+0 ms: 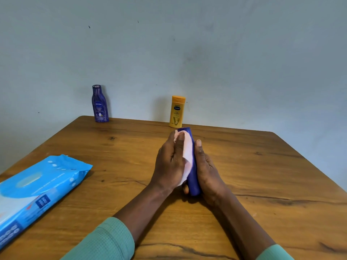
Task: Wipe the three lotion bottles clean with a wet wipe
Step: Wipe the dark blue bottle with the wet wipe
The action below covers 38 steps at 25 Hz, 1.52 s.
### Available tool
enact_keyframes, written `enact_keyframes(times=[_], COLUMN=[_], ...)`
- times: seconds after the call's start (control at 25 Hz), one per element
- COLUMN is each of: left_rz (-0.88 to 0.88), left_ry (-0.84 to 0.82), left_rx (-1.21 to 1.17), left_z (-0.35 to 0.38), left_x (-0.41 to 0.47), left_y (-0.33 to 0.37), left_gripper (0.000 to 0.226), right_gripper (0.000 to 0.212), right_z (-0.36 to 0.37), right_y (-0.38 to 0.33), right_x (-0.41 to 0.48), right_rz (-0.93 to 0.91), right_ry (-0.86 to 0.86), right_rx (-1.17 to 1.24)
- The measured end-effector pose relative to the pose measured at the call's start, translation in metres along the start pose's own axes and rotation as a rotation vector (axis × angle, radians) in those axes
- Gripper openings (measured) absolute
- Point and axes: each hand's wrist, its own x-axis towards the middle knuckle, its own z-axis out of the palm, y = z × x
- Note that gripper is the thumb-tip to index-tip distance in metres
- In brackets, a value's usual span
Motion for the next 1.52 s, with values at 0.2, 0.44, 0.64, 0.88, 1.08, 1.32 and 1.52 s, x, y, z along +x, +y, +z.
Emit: enact_keyframes(times=[0.2, 0.44, 0.64, 0.88, 1.08, 1.32, 1.52], left_rz=[-0.438, -0.032, -0.136, -0.150, 0.032, 0.118, -0.009], left_ry=[0.131, -0.002, 0.087, 0.158, -0.185, -0.234, 0.058], left_rx=[-0.378, 0.327, 0.511, 0.542, 0.924, 1.000, 0.560], left_z=[0.003, 0.011, 0.010, 0.001, 0.023, 0.037, 0.026], left_x=[0.015, -0.016, -0.006, -0.007, -0.027, -0.031, -0.018], left_y=[0.009, -0.004, 0.005, 0.010, -0.004, -0.004, -0.010], left_gripper=[0.065, 0.056, 0.062, 0.068, 0.085, 0.092, 0.051], right_gripper=[0.077, 0.081, 0.067, 0.067, 0.062, 0.059, 0.064], right_z=[0.005, 0.003, 0.007, 0.018, -0.006, -0.017, 0.002], right_y=[-0.001, 0.007, 0.005, 0.013, 0.007, 0.005, 0.005], right_x=[-0.001, 0.007, 0.007, 0.008, 0.012, 0.018, 0.016], right_rz=[0.102, 0.095, -0.024, -0.127, 0.048, 0.178, 0.017], right_ry=[-0.042, 0.160, 0.273, 0.326, 0.590, 0.650, 0.424], right_rx=[0.005, 0.077, -0.187, -0.386, 0.006, 0.310, 0.014])
